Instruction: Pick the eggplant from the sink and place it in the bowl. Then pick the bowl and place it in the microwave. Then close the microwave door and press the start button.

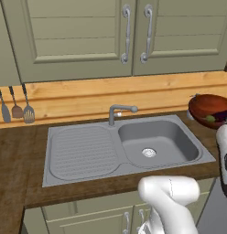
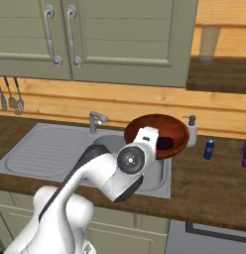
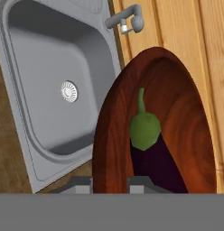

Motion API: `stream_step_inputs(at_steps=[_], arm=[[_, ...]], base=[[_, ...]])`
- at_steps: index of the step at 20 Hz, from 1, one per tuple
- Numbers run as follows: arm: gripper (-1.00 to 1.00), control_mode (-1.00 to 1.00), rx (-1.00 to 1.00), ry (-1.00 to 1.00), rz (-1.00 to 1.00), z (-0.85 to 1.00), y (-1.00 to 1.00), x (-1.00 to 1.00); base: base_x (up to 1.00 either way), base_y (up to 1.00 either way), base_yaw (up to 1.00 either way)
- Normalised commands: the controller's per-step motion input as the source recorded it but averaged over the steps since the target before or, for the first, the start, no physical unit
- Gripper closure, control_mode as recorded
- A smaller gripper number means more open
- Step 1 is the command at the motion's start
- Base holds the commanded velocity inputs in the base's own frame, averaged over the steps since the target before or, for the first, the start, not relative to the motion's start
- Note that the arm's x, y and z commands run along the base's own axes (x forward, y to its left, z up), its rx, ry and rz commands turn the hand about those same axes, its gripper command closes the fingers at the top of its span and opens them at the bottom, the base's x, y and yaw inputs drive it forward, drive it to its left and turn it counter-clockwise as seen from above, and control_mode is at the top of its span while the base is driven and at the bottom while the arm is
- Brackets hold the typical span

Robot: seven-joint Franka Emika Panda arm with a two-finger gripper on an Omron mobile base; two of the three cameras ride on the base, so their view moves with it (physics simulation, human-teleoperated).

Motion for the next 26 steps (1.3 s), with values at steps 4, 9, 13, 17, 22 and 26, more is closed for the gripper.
stream_step_inputs(at_steps=[4, 9, 13, 17, 22, 26], arm=[[1.00, -1.00, -0.02, 0.00, 0.00, 0.31, 0.92, -0.33], [1.00, -1.00, 0.00, 0.00, 0.01, 0.26, 0.88, -0.25], [1.00, -1.00, 0.00, 0.00, 0.07, 0.31, 0.74, -0.21], [1.00, -1.00, 0.00, 0.00, 0.08, 0.45, 0.65, -0.04], [1.00, -1.00, 0.01, -0.05, 0.06, 0.10, 0.67, -0.19], [1.00, -1.00, 0.00, -0.12, 0.00, 0.01, 0.69, -0.02]], base=[[0.00, 0.00, 0.00], [0.00, 0.00, 0.00], [0.00, 0.00, 0.00], [0.00, 0.00, 0.00], [0.00, 0.00, 0.00], [0.00, 0.00, 0.00]])
